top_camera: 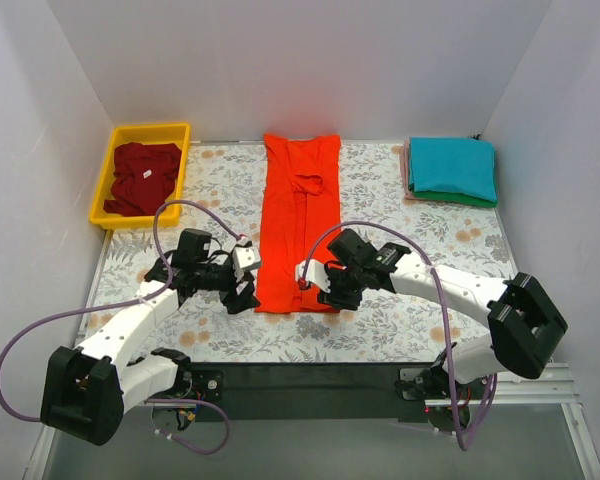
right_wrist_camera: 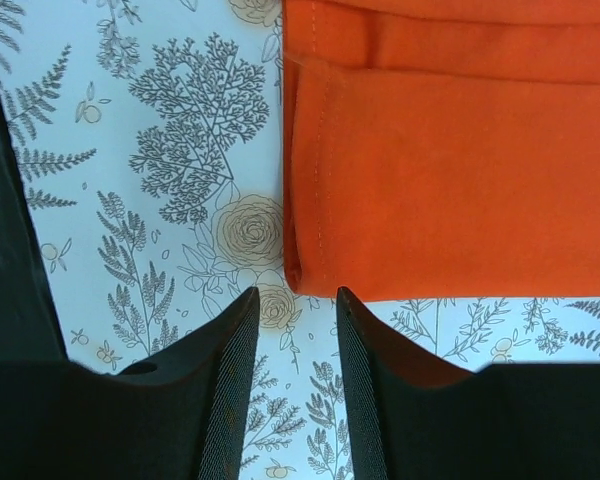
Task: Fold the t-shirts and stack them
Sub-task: Fold the tshirt
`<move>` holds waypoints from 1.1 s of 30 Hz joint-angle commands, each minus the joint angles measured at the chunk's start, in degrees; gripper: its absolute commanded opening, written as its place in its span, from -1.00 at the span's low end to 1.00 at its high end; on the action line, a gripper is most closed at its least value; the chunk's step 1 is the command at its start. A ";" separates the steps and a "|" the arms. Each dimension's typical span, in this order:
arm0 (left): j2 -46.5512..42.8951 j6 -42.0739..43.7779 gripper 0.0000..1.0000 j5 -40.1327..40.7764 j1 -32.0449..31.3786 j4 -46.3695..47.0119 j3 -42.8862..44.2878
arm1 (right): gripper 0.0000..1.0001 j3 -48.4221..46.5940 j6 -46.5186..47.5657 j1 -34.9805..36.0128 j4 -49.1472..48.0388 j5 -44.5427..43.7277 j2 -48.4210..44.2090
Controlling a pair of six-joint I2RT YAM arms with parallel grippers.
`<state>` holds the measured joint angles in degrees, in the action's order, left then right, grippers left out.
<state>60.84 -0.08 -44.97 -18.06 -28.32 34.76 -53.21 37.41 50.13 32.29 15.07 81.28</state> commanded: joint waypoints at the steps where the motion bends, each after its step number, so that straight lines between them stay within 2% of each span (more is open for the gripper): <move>1: -0.19 4.38 0.36 0.41 -1.97 2.56 -0.75 | -0.15 2.05 -2.25 -0.21 -8.29 -2.15 0.72; 10: 1.91 7.90 0.36 3.40 -6.54 6.43 -4.79 | -0.15 10.67 0.03 0.41 -14.44 -3.56 2.57; 16: 3.50 10.18 0.35 4.89 -7.95 7.31 -6.37 | -0.13 13.83 1.87 0.76 -13.40 -4.17 1.00; 20: 3.50 11.24 0.34 4.81 -8.56 7.31 -6.64 | 0.10 11.91 2.14 0.76 -10.50 -3.47 -3.91; 22: 3.85 11.76 0.21 5.24 -9.18 7.40 -6.81 | 0.18 10.33 2.05 0.76 -9.79 -2.51 -5.51; 23: 4.11 11.77 0.16 5.51 -9.44 7.40 -6.90 | 0.28 10.06 2.14 0.85 -9.71 -2.33 -6.21; 28: 5.17 12.20 0.09 6.47 -10.59 8.19 -6.81 | 0.31 7.95 2.84 1.38 -10.84 -1.28 -6.04; 33: 6.92 13.52 0.08 7.79 -10.94 9.15 -7.08 | 0.28 8.47 3.64 1.64 -14.97 -0.31 -1.65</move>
<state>67.31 11.53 -38.04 -28.64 -20.88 27.83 -43.55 39.75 51.46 20.25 13.10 77.23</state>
